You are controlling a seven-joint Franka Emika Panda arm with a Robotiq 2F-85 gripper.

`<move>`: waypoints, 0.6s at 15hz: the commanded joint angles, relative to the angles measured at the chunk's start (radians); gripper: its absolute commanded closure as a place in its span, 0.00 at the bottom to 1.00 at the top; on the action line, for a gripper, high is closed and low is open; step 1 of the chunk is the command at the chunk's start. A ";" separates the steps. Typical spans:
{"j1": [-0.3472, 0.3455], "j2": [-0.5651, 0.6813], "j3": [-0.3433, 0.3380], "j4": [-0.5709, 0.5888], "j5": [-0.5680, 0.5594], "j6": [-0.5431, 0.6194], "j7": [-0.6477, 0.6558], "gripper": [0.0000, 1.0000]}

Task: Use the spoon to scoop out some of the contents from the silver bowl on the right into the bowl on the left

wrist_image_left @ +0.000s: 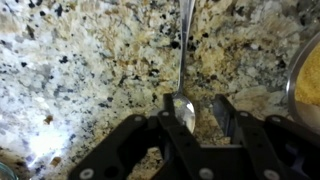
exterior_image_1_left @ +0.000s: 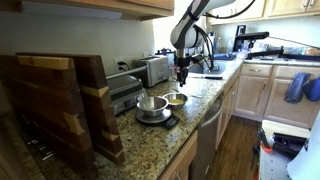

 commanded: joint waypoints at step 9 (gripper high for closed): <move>0.013 0.083 -0.010 -0.011 -0.032 0.082 0.036 0.03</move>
